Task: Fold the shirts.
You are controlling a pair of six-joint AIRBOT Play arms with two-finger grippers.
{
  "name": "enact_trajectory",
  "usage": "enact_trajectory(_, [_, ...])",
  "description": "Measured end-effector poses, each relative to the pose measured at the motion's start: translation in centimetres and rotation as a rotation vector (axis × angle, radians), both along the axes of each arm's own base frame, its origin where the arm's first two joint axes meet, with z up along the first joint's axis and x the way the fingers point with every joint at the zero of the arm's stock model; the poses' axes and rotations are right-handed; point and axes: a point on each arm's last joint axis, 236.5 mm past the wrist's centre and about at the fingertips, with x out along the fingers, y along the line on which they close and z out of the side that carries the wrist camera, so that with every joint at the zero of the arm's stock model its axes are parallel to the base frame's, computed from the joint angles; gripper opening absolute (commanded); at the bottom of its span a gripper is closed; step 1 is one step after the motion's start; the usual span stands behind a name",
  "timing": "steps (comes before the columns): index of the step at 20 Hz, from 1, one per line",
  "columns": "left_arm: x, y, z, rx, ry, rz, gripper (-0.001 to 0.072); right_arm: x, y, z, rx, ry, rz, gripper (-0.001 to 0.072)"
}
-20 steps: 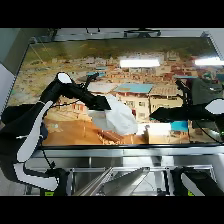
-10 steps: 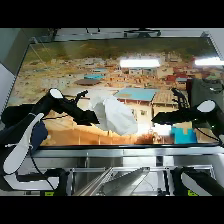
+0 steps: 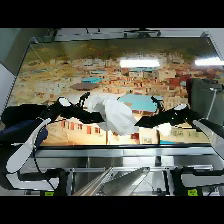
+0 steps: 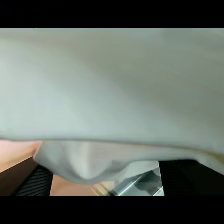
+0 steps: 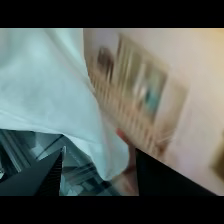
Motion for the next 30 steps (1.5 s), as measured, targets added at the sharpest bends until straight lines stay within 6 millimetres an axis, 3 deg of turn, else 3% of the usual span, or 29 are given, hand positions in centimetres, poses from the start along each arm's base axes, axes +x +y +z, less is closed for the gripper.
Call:
enact_trajectory(1, [0.5, -0.1, -0.2, 0.006, -0.024, -0.001, 0.0319, 0.1, 0.8, -0.1, 0.014, 0.001, 0.008, 0.0314])
enact_trajectory(2, [0.7, -0.2, -0.2, 0.007, -0.033, -0.004, 0.021, 0.1, 1.3, -0.3, 0.016, -0.002, 0.021, 0.0215])
enact_trajectory(3, [1.0, -0.5, 0.3, -0.006, -0.041, -0.003, 0.0096, 0.2, 1.9, -0.1, 0.027, -0.01, 0.032, 0.0197])
enact_trajectory(4, [1.1, -0.9, 0.7, -0.022, -0.042, -0.009, 0.0003, 0.5, 2.5, 0.3, 0.041, -0.022, 0.042, 0.001])
enact_trajectory(8, [1.2, -1.9, 3.4, -0.066, -0.053, -0.065, 0.0, 0.9, 3.9, 2.7, 0.104, -0.049, 0.097, 0.0012])
enact_trajectory(11, [1.8, -1.8, 7.6, -0.109, -0.098, -0.091, 0.0001, 2.1, 3.5, 7.0, 0.142, -0.114, 0.114, 0.0012])
enact_trajectory(13, [2.3, -0.9, 11.8, -0.136, -0.147, -0.085, 0.0002, 3.7, 2.0, 10.6, 0.136, -0.186, 0.09, 0.0012])
enact_trajectory(15, [2.4, 0.5, 16.7, -0.156, -0.216, -0.072, 0.0021, 5.3, -0.2, 15.5, 0.126, -0.288, 0.037, 0.0013])
enact_trajectory(18, [1.4, 2.4, 25.7, -0.18, -0.396, -0.047, 0.0021, 5.4, -2.5, 25.3, 0.13, -0.506, -0.029, 0.0013])
enact_trajectory(20, [0.0, 2.8, 32.6, -0.218, -0.568, -0.023, 0.0022, 3.6, -2.9, 32.3, 0.132, -0.687, -0.044, 0.0013])
enact_trajectory(22, [-2.3, 2.7, 39.6, -0.269, -0.754, -0.012, 0.0023, 0.4, -2.6, 38.7, 0.133, -0.875, -0.037, 0.0012])
enact_trajectory(25, [-7.0, 2.5, 48.6, -0.333, -1.02, -0.009, 0.0024, -4.4, -2.1, 46.7, 0.115, -1.144, -0.059, 0.0013])
enact_trajectory(27, [-9.6, 2.4, 52.0, -0.352, -1.126, -0.013, 0.0024, -6.6, -1.9, 49.8, 0.112, -1.256, -0.07, 0.0013])
enact_trajectory(30, [-10.0, 2.3, 53.4, -0.367, -1.154, -0.016, 0.0024, -6.5, -2.0, 50.7, 0.107, -1.282, -0.078, 0.0013])
